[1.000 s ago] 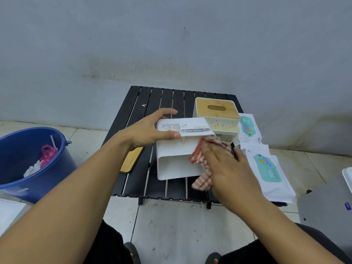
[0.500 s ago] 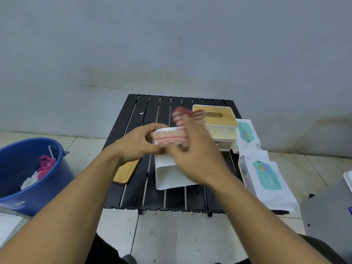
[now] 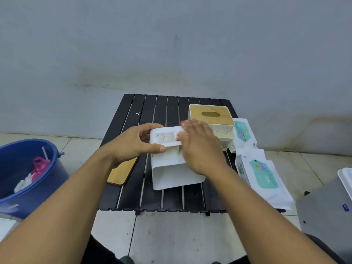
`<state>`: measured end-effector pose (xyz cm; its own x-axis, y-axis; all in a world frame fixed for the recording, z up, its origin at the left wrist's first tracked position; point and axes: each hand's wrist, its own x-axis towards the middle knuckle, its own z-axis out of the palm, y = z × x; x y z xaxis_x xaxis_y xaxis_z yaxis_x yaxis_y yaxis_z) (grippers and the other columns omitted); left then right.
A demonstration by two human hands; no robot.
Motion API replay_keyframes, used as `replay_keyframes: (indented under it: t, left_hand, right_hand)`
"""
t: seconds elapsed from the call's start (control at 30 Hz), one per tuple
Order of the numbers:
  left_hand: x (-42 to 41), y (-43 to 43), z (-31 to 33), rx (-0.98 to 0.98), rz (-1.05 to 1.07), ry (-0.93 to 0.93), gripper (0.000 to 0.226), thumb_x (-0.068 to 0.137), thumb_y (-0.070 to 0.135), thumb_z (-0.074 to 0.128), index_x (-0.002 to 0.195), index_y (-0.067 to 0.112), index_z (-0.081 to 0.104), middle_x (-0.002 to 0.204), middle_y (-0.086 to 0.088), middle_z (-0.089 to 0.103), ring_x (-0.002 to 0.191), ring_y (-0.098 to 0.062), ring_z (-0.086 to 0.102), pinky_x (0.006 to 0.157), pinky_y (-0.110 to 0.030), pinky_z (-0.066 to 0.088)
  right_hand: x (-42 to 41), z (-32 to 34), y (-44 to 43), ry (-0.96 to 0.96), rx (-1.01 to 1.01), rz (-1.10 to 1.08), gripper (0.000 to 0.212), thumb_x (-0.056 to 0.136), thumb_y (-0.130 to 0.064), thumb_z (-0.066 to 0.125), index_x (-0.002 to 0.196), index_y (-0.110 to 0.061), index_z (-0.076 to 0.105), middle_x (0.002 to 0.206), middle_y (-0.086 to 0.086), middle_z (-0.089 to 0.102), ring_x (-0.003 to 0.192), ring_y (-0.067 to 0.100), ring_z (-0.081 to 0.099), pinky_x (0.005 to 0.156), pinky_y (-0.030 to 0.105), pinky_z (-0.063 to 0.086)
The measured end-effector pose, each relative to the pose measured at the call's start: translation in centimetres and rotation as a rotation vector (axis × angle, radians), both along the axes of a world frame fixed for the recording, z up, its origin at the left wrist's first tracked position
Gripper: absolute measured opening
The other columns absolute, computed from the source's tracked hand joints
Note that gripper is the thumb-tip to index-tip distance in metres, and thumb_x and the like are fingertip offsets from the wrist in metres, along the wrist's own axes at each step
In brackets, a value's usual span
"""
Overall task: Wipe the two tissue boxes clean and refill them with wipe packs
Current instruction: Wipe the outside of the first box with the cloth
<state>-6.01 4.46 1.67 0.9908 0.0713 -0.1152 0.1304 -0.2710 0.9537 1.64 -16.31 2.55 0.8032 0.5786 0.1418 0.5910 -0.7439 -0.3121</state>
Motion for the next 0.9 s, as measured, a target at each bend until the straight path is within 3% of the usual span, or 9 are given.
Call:
replay_keyframes:
  t: [0.1,0.17,0.27,0.33,0.43,0.53,0.63,0.73,0.9]
  left_hand:
    - [0.0,-0.2,0.0,-0.014,-0.010,0.015,0.069,0.073,0.028,0.091,0.135,0.029,0.061,0.127,0.005,0.074,0.123,-0.013,0.067,0.112,-0.046,0.048]
    - [0.0,0.0,-0.1,-0.015,-0.020,0.013,0.069,0.073,0.032,0.093,0.134,0.031,0.062,0.129,0.006,0.073,0.124,-0.014,0.066,0.112,-0.046,0.048]
    - [0.0,0.1,-0.1,-0.019,-0.025,0.017,0.072,0.070,0.039,0.094,0.134,0.033,0.061,0.129,0.008,0.073,0.124,-0.012,0.065,0.113,-0.045,0.047]
    - [0.0,0.1,-0.2,-0.015,-0.029,0.024,0.071,0.070,0.042,0.091,0.134,0.036,0.060,0.129,0.010,0.072,0.124,-0.010,0.065,0.113,-0.044,0.047]
    - [0.1,0.0,-0.3,0.016,-0.020,0.039,0.065,0.075,0.048,0.085,0.134,0.046,0.057,0.128,0.014,0.071,0.123,-0.006,0.064,0.112,-0.045,0.048]
    - [0.2,-0.1,-0.3,0.054,-0.002,0.040,0.063,0.083,0.043,0.084,0.139,0.046,0.054,0.128,0.015,0.069,0.122,-0.007,0.063,0.108,-0.045,0.052]
    - [0.1,-0.4,-0.3,0.073,-0.005,0.024,0.053,0.093,0.027,0.077,0.137,0.045,0.054,0.126,0.013,0.071,0.121,-0.007,0.063,0.107,-0.043,0.052]
    - [0.2,-0.4,-0.4,0.086,-0.004,0.023,0.054,0.094,0.023,0.075,0.138,0.045,0.054,0.125,0.013,0.072,0.120,-0.007,0.063,0.106,-0.044,0.053]
    - [0.2,-0.1,-0.5,0.048,-0.019,0.024,0.062,0.079,0.048,0.082,0.134,0.050,0.056,0.126,0.014,0.071,0.123,-0.009,0.063,0.108,-0.046,0.052]
  right_hand:
    - [0.7,0.0,-3.0,0.127,0.229,-0.169,0.033,0.107,-0.015,0.032,0.126,-0.011,0.058,0.136,0.013,0.058,0.119,0.033,0.054,0.097,0.041,0.045]
    - [0.2,0.1,-4.7,0.076,0.418,-0.304,0.025,0.107,-0.019,0.034,0.117,-0.019,0.057,0.111,0.006,0.066,0.093,0.027,0.057,0.074,0.036,0.043]
    - [-1.5,1.0,-5.8,-0.013,0.751,-0.381,0.017,0.108,-0.022,0.039,0.117,-0.026,0.053,0.100,-0.008,0.061,0.082,0.007,0.058,0.061,0.015,0.039]
    - [-2.5,2.0,-5.7,0.051,1.052,-0.356,0.012,0.108,-0.023,0.043,0.111,-0.031,0.051,0.097,-0.013,0.062,0.081,-0.001,0.061,0.066,0.013,0.044]
    - [-4.0,2.3,-4.5,0.397,1.406,-0.215,0.011,0.104,-0.026,0.052,0.102,-0.037,0.054,0.093,-0.004,0.069,0.084,0.012,0.065,0.071,0.033,0.049]
    - [-5.4,0.3,-2.6,0.357,1.160,-0.100,0.014,0.101,-0.025,0.059,0.100,-0.037,0.052,0.105,0.000,0.067,0.095,0.017,0.066,0.075,0.030,0.052]
    - [-6.1,-3.3,-1.8,-0.240,0.585,-0.036,0.013,0.094,-0.022,0.068,0.103,-0.030,0.063,0.119,0.003,0.052,0.110,0.026,0.052,0.086,0.034,0.049]
    - [-6.5,-4.8,-1.5,-0.617,0.323,-0.044,0.015,0.091,-0.020,0.071,0.106,-0.021,0.072,0.124,0.013,0.054,0.113,0.036,0.047,0.088,0.049,0.042]
    - [-8.4,-4.6,-1.7,-0.445,0.016,0.074,0.057,0.092,-0.056,0.058,0.131,-0.014,0.062,0.137,0.012,0.055,0.124,0.037,0.048,0.100,0.059,0.036]
